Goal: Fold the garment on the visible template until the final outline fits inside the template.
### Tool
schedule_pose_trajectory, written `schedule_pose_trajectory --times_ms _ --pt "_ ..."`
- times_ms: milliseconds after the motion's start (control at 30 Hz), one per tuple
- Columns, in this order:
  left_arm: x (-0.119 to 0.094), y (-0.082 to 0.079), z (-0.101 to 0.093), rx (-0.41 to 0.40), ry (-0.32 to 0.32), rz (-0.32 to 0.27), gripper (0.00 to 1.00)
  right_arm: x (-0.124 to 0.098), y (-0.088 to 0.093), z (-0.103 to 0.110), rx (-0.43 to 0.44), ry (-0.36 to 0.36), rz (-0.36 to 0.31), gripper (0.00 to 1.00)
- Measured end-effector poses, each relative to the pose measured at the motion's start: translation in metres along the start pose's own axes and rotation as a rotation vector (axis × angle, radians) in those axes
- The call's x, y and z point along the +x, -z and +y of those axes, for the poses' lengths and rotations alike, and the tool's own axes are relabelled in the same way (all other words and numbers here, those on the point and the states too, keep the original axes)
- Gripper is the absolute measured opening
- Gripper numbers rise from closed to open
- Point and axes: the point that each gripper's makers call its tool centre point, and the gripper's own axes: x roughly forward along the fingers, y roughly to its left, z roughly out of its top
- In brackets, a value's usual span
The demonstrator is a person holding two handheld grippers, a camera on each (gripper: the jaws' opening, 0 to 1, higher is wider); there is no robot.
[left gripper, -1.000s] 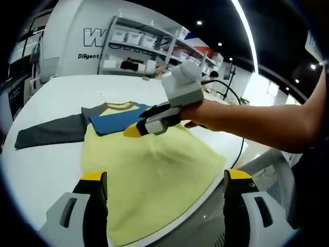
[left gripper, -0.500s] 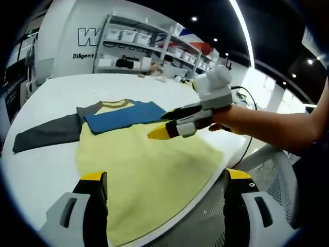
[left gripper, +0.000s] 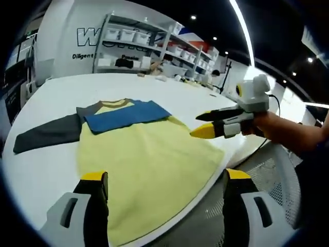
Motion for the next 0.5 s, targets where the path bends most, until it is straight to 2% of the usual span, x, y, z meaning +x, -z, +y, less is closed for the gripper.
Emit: schedule_pose_trajectory --times_ms 167,267,333,500 --pt "-0.003 -0.004 0.007 -0.032 -0.021 -0.018 0.88 0.002 -0.004 0.000 0.011 0.000 -0.012 0.60" --pt "-0.011 -0.012 0.022 -0.034 -0.061 -0.041 0.87 0.004 -0.002 0.002 0.011 -0.009 -0.005 0.60" --pt "-0.021 -0.019 0.036 -0.048 -0.097 -0.062 0.87 0.004 -0.002 0.002 0.007 -0.011 -0.004 0.60" --pt "-0.040 -0.031 0.091 -0.095 -0.208 -0.105 0.87 0.005 -0.002 0.004 0.002 -0.018 -0.001 0.59"
